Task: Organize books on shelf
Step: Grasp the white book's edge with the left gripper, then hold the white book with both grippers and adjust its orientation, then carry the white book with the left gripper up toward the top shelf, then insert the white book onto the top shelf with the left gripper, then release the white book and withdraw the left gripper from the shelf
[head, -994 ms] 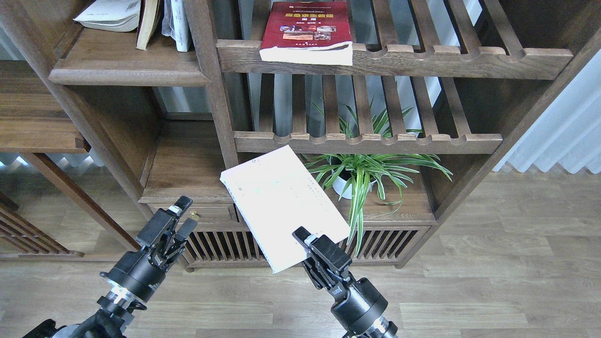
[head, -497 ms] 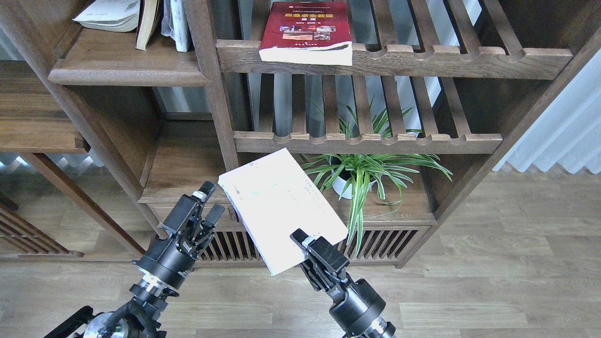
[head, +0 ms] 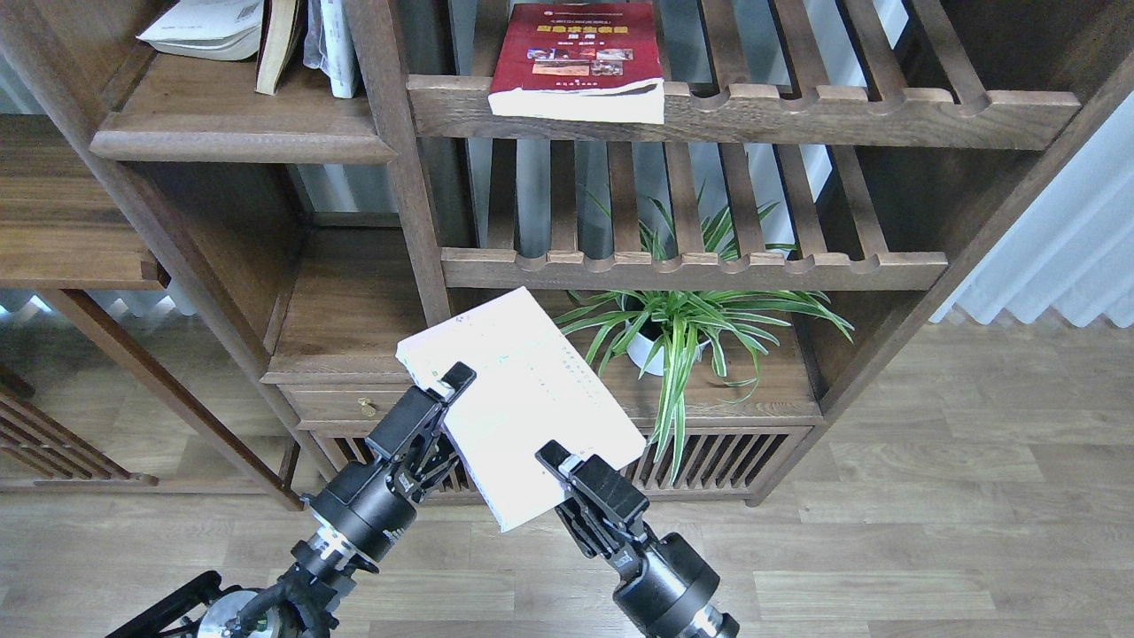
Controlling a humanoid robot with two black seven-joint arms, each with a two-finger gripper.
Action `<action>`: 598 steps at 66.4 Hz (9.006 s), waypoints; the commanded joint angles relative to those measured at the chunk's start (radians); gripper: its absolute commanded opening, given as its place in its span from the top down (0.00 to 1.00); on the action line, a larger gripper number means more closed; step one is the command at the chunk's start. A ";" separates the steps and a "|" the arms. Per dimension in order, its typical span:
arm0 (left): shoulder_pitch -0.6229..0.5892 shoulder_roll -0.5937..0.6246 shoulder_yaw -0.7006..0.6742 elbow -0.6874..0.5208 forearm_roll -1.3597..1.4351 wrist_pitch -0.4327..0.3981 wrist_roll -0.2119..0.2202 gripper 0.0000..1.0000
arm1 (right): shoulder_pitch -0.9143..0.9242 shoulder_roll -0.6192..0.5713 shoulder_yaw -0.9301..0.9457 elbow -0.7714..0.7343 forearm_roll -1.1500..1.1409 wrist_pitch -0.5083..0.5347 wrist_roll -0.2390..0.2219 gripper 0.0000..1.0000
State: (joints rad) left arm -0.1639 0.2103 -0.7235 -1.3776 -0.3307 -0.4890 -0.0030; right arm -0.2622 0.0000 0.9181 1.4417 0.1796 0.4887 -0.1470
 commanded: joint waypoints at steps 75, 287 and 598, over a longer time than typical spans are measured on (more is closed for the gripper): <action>-0.128 0.207 0.142 -0.003 -0.093 0.000 -0.005 0.01 | 0.119 -0.048 -0.024 -0.112 0.057 0.000 -0.166 0.94; 0.150 0.514 -0.192 0.022 0.373 0.000 -0.042 0.97 | 0.261 -0.080 0.057 -0.293 0.069 0.000 -0.174 0.01; -1.148 0.159 -0.593 0.727 1.150 0.000 0.012 1.00 | 0.256 0.000 0.091 -0.285 0.064 0.000 -0.175 0.01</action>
State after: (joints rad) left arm -1.3191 0.3674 -1.3483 -0.6509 0.8151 -0.4887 0.0416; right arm -0.0049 0.0000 1.0094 1.1582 0.2440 0.4887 -0.3221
